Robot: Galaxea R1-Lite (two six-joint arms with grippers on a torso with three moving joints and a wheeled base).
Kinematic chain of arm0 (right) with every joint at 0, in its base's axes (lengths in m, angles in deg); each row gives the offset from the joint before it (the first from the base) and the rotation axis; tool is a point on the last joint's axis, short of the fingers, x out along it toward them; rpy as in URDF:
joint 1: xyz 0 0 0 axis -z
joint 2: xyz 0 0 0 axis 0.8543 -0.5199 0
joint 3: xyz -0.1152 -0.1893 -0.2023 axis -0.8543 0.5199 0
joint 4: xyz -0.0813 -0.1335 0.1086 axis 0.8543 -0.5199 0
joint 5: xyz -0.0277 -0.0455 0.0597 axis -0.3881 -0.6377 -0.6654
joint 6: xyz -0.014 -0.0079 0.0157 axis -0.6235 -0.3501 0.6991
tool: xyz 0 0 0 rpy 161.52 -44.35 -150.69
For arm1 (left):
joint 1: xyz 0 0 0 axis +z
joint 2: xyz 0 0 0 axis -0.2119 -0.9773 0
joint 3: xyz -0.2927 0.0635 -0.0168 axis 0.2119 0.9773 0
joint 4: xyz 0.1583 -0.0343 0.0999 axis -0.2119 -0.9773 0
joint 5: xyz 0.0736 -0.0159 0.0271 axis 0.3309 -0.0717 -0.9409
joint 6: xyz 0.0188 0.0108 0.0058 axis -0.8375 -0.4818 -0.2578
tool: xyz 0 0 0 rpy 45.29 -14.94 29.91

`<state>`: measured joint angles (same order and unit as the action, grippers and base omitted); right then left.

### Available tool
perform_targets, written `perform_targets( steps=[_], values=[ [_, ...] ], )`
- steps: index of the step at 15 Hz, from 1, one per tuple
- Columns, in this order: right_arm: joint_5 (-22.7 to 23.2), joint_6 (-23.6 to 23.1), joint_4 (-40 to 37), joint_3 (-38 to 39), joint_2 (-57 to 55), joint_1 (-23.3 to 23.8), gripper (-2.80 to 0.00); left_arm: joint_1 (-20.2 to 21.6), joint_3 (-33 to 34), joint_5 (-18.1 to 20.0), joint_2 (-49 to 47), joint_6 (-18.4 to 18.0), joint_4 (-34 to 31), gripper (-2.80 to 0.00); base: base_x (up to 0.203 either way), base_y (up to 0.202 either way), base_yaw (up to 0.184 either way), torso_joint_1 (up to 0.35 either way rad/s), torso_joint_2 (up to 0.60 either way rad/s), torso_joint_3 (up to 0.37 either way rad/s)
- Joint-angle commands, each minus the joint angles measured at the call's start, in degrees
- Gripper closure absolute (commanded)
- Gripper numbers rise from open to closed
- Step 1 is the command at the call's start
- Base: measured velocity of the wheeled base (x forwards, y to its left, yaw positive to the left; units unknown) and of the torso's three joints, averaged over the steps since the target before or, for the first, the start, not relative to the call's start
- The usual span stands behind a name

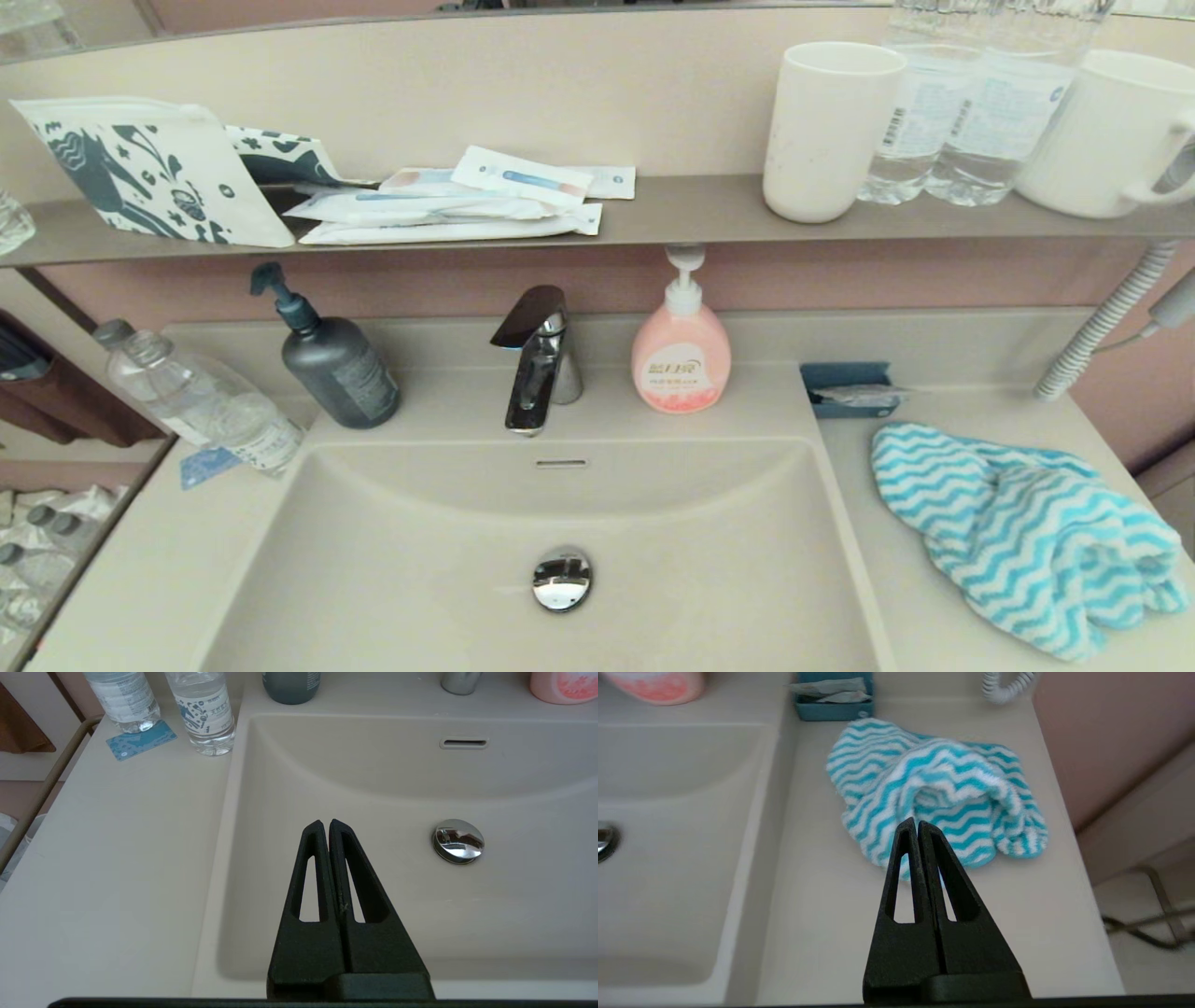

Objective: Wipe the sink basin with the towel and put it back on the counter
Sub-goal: Pick up the cloth

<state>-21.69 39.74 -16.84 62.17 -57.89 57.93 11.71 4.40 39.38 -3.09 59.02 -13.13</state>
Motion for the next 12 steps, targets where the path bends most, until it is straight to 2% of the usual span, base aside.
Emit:
perform_targets(
  steps=[1,4,8,11,12],
  values=[
    [-2.31,0.45,1.09,-3.68,-14.57,0.03,0.0,0.0,0.0,-0.02,-0.11,0.02,-0.02,0.0,0.0,0.0,0.0,0.0,0.0,0.0],
    [-5.72,1.18,7.11,-5.96,-31.41,1.87,0.0,0.0,0.0,-0.02,-0.11,0.02,-0.02,0.0,0.0,0.0,0.0,0.0,0.0,0.0],
    [-7.14,0.4,17.73,-7.89,-51.95,5.64,0.0,0.0,0.0,0.0,-0.11,0.02,-0.02,0.0,0.0,0.0,0.0,0.0,0.0,0.0],
    [-7.34,0.11,20.02,-9.4,-59.89,6.8,0.0,0.0,0.0,-0.02,-0.11,0.02,-0.02,0.0,0.0,0.0,0.0,0.0,0.0,0.0],
    [-7.36,-0.31,19.37,-9.52,-60.56,6.81,-1.06,0.0,0.0,-0.02,-0.11,0.02,-0.02,0.0,0.0,0.0,0.0,0.0,0.0,0.0]
  ],
)
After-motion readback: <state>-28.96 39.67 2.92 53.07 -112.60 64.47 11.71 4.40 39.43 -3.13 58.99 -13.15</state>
